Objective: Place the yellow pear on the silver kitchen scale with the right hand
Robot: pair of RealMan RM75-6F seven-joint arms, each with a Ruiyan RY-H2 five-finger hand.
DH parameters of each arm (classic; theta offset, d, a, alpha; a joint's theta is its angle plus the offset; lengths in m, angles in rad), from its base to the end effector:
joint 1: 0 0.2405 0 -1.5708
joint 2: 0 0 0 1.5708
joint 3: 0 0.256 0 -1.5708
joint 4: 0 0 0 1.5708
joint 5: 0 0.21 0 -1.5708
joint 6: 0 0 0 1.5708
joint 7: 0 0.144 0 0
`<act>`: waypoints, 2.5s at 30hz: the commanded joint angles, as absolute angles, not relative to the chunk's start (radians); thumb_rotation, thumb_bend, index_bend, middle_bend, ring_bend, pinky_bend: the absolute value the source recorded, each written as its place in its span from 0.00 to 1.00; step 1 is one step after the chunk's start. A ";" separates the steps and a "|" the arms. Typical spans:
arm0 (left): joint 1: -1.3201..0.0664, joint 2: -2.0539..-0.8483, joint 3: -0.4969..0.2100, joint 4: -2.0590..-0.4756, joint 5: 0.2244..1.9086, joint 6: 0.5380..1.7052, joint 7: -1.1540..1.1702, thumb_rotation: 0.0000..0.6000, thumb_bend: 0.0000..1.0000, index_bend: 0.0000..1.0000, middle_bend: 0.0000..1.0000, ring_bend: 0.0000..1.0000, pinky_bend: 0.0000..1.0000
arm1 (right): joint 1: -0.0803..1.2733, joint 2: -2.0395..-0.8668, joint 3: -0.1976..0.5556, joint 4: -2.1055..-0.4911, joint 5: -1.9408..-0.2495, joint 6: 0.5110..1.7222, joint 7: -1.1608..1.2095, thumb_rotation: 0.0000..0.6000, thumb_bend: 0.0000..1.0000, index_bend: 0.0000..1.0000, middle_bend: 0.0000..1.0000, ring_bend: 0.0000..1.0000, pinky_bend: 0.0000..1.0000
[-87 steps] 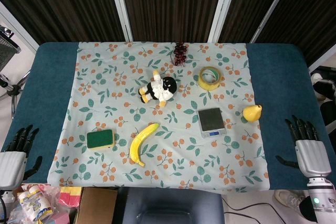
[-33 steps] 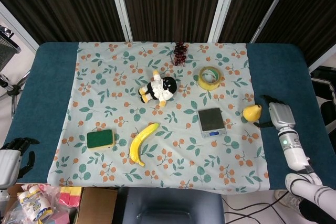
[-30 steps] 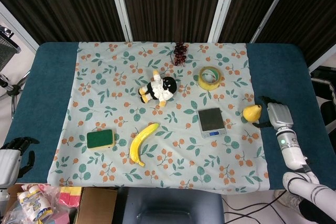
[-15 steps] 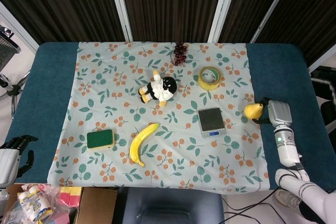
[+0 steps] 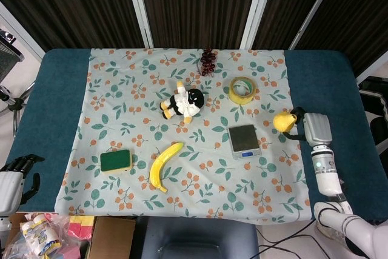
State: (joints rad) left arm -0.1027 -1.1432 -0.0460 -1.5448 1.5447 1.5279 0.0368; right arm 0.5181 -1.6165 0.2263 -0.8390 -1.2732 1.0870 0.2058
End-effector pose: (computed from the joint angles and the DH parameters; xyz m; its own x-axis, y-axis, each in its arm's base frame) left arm -0.3107 0.1864 0.1602 0.4673 -0.0503 0.8827 0.8805 -0.0632 -0.4697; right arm -0.3221 -0.3671 0.0701 0.3385 -0.0049 0.9410 -0.9409 0.0095 0.3385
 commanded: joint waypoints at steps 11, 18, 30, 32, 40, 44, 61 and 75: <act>-0.099 -1.145 -0.047 -1.546 1.538 1.531 0.041 1.00 0.52 0.29 0.24 0.25 0.44 | 0.544 -1.500 0.165 -1.162 -1.355 1.050 0.107 1.00 0.27 0.82 0.67 0.69 0.78; -0.098 -1.143 -0.046 -1.546 1.542 1.535 0.035 1.00 0.52 0.29 0.24 0.24 0.44 | 0.555 -1.517 0.172 -1.149 -1.319 1.027 0.043 1.00 0.27 0.81 0.67 0.68 0.78; -0.098 -1.141 -0.041 -1.547 1.547 1.529 0.037 1.00 0.52 0.29 0.24 0.24 0.44 | 0.593 -1.536 0.185 -1.129 -1.285 0.958 0.029 1.00 0.27 0.73 0.64 0.58 0.72; -0.099 -1.141 -0.041 -1.547 1.548 1.530 0.036 1.00 0.52 0.29 0.24 0.24 0.44 | 0.596 -1.529 0.185 -1.141 -1.267 0.937 0.011 1.00 0.27 0.69 0.60 0.54 0.68; -0.098 -1.140 -0.039 -1.549 1.549 1.530 0.037 1.00 0.52 0.29 0.24 0.24 0.44 | 0.605 -1.492 0.183 -1.210 -1.197 0.873 -0.067 1.00 0.27 0.54 0.41 0.34 0.49; -0.094 -1.140 -0.037 -1.549 1.552 1.535 0.034 1.00 0.52 0.29 0.24 0.24 0.44 | 0.605 -1.474 0.179 -1.236 -1.184 0.862 -0.079 1.00 0.27 0.41 0.31 0.22 0.36; -0.098 -1.145 -0.040 -1.548 1.549 1.529 0.049 1.00 0.52 0.29 0.24 0.24 0.45 | 0.481 -1.216 0.127 -1.533 -1.235 1.003 -0.062 1.00 0.26 0.10 0.10 0.02 0.15; -0.111 -1.150 -0.041 -1.552 1.536 1.501 0.074 1.00 0.52 0.28 0.24 0.24 0.45 | 0.157 -1.071 0.061 -1.686 -1.200 1.439 -0.142 1.00 0.26 0.06 0.07 0.00 0.14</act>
